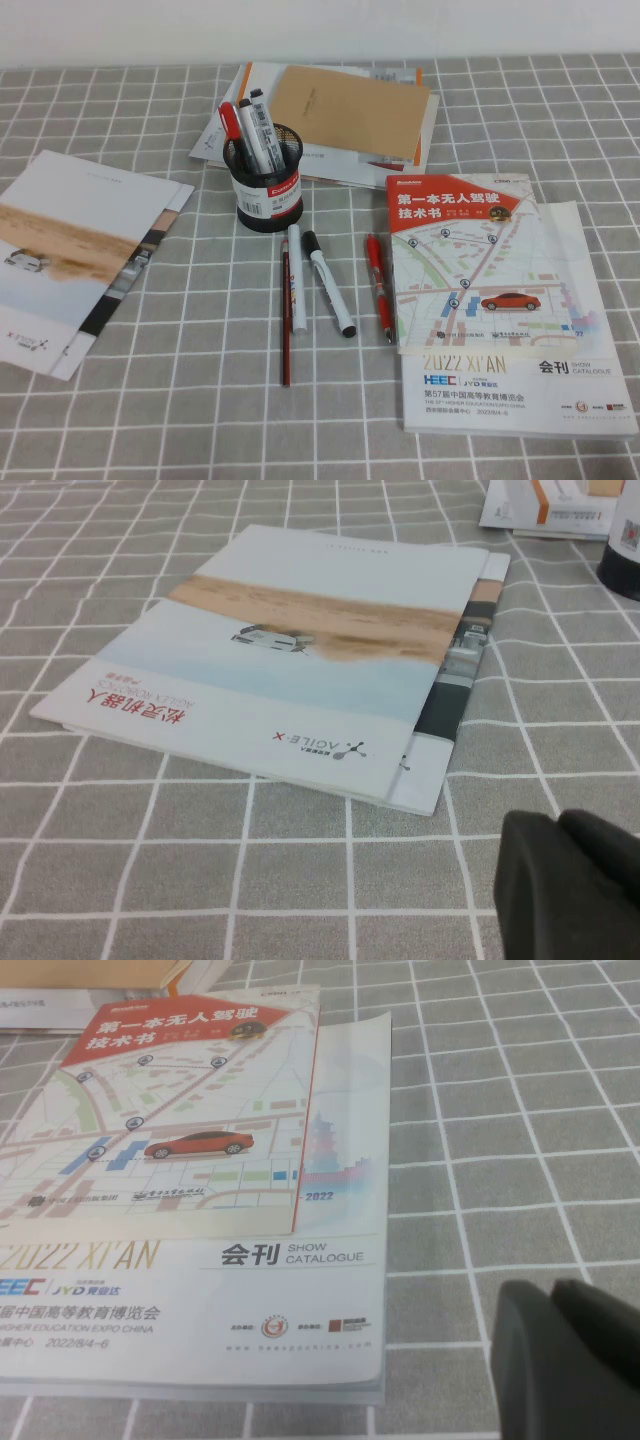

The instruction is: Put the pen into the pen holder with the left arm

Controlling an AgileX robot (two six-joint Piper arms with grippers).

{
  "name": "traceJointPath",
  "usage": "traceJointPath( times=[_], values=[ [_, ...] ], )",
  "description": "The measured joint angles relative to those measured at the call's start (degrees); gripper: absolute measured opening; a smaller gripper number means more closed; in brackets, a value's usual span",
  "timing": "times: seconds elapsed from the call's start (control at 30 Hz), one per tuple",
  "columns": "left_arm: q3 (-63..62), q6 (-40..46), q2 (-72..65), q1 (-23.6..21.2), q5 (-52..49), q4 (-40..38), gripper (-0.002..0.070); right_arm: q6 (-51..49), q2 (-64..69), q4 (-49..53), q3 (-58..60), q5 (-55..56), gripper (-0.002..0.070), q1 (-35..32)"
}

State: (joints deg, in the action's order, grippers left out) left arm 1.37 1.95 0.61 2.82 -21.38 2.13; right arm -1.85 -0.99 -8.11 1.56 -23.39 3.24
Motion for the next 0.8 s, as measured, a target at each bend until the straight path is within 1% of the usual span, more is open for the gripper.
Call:
traceJointPath(
  times=[0.33, 0.47, 0.6, 0.73, 0.8],
  values=[
    [0.0, 0.0, 0.0, 0.0, 1.75, -1.17, -0.0005, 0.0, 0.0, 0.0, 0.0, 0.0, -0.0013, 0.0],
    [0.0, -1.37, 0.0, 0.0, 2.63, -3.75, -0.0005, 0.0, 0.0, 0.0, 0.0, 0.0, -0.0013, 0.0],
    [0.09, -6.71, 0.0, 0.0, 5.91, -7.65, -0.0005, 0.0, 0.0, 0.0, 0.0, 0.0, -0.0013, 0.0],
    [0.09, -16.86, 0.0, 0.0, 10.27, -11.35, -0.0005, 0.0, 0.0, 0.0, 0.0, 0.0, -0.0013, 0.0],
    [0.09, -19.86, 0.0, 0.0, 11.99, -11.61, -0.0005, 0.0, 0.0, 0.0, 0.0, 0.0, -0.0013, 0.0]
  ],
)
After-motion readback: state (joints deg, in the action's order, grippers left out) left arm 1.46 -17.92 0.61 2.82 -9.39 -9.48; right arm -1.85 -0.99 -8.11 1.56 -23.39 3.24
